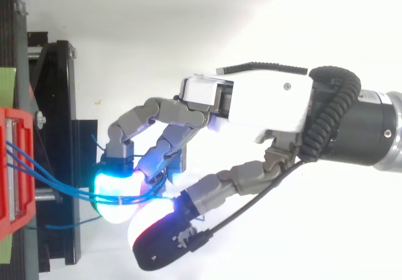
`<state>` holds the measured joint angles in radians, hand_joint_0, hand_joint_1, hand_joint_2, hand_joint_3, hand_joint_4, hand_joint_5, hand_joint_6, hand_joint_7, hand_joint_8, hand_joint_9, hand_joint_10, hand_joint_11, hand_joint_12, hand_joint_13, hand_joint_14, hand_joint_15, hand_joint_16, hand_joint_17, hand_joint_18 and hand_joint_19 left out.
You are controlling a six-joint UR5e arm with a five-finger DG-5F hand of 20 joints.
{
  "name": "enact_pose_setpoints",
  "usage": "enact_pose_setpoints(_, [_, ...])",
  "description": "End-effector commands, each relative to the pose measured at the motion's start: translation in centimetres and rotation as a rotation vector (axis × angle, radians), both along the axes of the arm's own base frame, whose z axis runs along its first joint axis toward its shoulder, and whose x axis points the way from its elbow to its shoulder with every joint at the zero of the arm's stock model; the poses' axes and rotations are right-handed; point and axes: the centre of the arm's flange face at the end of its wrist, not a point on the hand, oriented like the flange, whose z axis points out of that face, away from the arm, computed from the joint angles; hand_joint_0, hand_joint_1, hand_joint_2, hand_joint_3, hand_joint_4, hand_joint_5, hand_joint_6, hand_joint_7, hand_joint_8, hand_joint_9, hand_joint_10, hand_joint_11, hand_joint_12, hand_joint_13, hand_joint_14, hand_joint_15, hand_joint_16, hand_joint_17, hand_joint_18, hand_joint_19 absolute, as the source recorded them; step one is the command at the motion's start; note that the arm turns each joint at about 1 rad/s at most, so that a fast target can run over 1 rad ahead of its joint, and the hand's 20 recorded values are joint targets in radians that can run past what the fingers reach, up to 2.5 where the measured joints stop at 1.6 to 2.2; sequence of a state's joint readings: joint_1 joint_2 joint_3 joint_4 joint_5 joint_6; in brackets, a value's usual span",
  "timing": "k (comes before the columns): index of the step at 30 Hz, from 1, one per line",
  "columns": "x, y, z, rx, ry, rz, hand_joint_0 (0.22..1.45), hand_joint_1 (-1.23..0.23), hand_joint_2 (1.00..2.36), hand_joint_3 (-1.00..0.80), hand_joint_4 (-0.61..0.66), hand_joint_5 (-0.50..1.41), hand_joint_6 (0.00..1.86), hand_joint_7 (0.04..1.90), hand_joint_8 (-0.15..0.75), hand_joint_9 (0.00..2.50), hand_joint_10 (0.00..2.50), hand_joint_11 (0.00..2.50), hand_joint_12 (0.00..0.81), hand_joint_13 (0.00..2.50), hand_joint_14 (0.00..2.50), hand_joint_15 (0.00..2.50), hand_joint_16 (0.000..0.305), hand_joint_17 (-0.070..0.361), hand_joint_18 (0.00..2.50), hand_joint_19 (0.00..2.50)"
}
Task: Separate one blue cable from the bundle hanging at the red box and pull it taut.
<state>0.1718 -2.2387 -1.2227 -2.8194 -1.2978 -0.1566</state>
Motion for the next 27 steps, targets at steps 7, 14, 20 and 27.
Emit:
enact_pose_setpoints(7, [0.00,0.00,0.05,-0.001,-0.001,0.000,0.62,-0.53,1.00,-0.50,0.15,-0.18,0.89,1.01,0.319,1.02,0.02,1.09,0.369,0.97,0.03,0.96,0.044,0.099,0.97,0.88])
enact_pose_setpoints(14, [0.02,0.12,0.06,-0.001,-0.002,0.002,0.61,-0.70,1.02,-0.19,0.12,-0.18,0.90,1.08,0.330,1.03,0.02,1.10,0.378,0.98,0.03,0.96,0.045,0.102,0.99,0.89])
enact_pose_setpoints(20, [0.09,0.13,0.01,0.000,-0.007,0.002,0.66,-0.83,1.02,-0.27,0.08,-0.20,0.92,1.07,0.314,0.99,0.03,1.11,0.384,0.97,0.03,0.99,0.046,0.104,0.99,0.88])
enact_pose_setpoints(27, [0.08,0.13,0.12,0.000,-0.008,0.002,0.60,-0.77,1.00,-0.50,0.16,-0.19,0.91,1.08,0.314,0.96,0.03,1.10,0.381,0.94,0.03,0.99,0.046,0.104,0.97,0.89])
